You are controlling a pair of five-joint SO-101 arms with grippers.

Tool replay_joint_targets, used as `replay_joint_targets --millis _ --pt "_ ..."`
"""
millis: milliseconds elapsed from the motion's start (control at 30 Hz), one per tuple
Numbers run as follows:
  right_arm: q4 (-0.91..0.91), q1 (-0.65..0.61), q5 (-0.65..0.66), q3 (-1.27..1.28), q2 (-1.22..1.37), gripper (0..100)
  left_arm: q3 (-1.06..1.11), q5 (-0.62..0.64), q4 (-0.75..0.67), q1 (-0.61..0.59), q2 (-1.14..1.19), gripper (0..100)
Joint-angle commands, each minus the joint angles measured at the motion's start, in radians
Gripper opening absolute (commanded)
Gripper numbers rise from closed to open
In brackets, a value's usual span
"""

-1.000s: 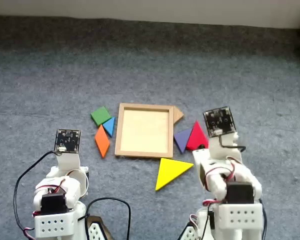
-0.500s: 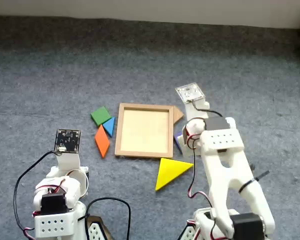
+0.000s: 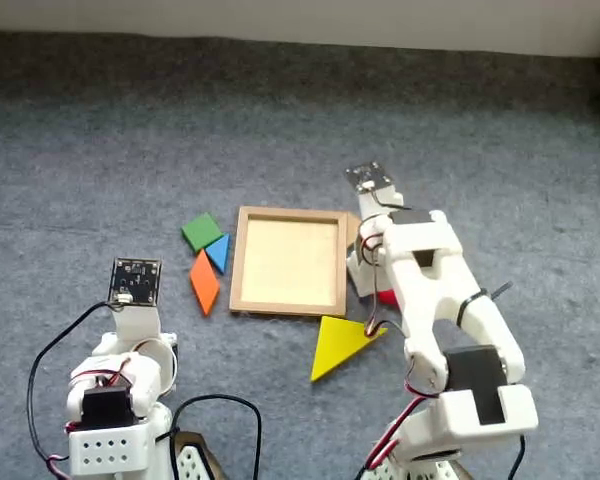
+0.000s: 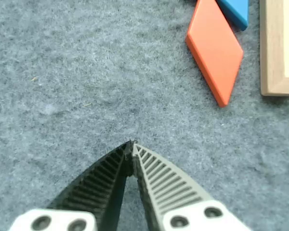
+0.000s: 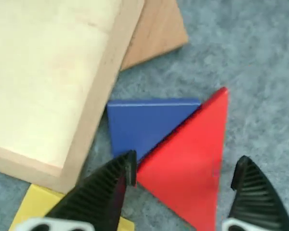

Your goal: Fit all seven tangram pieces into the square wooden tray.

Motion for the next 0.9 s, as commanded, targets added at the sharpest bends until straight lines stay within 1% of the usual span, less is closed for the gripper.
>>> replay_joint_targets --millis 0,167,300,400,667,800,867 --pt "-0.013 0.091 0.003 -0.079 0.05 31.2 0.021 0.006 0.006 -0.005 -0.008 1" --pt "-0.012 0.163 0.009 -0.105 0.084 31.2 0.021 0.006 0.006 -0.005 -0.008 1" --pt "-0.002 0.17 0.009 -0.105 0.082 31.2 0.021 0.006 0.006 -0.005 -0.008 1" --pt "0.051 0.163 0.009 -0.114 0.077 31.2 0.021 0.006 0.006 -0.005 -0.008 1" --pt "0.252 0.09 0.005 -0.259 0.079 31.2 0.021 0.006 0.006 -0.005 -0.008 1" --pt "0.305 0.058 0.011 -0.274 0.081 31.4 0.021 0.006 0.006 -0.005 -0.008 1" --pt "0.303 0.053 0.061 -0.271 0.082 31.5 0.021 0.006 0.006 -0.005 -0.008 1"
